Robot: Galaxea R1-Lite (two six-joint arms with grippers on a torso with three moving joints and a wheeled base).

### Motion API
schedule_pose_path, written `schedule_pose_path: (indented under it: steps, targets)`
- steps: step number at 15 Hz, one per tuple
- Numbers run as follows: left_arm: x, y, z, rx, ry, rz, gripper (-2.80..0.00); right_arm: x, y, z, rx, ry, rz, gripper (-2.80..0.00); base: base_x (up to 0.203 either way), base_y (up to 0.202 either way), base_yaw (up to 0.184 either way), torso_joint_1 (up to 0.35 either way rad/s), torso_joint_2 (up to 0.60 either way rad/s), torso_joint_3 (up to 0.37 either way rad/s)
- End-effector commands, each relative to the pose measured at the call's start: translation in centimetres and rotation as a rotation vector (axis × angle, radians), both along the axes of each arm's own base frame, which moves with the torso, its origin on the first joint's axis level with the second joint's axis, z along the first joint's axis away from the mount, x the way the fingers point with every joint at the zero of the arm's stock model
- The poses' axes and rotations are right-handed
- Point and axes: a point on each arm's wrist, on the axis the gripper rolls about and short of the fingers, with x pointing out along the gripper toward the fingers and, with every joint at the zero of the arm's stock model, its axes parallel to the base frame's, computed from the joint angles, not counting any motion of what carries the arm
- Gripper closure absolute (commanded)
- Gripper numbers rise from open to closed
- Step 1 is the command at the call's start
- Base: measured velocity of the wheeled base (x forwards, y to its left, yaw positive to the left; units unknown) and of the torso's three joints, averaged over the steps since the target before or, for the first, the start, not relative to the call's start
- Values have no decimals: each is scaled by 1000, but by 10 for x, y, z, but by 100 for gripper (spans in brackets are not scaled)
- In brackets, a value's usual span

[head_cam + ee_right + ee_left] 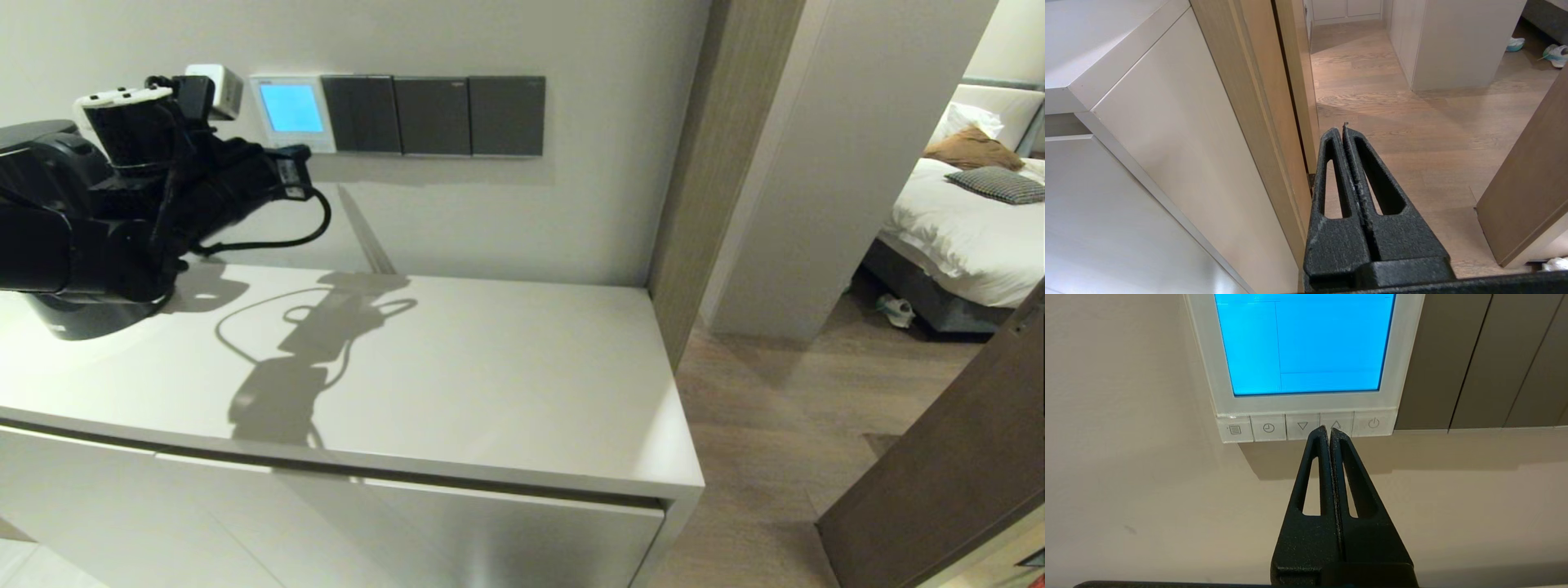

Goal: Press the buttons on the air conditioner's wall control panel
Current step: Turn on the central air conditioner

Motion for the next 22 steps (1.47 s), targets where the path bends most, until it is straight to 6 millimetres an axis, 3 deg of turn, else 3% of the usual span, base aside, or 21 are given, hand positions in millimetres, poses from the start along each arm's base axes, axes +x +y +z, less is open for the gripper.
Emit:
schedule_pose_path:
  steps: [1,22]
  targets:
    - [3,-1,-3,1,3,-3,0,0,0,0,0,3,0,0,0,0,0,0,0,0]
    - [2,-1,-1,0,-3,-4,0,0,0,0,0,3,0,0,0,0,0,0,0,0]
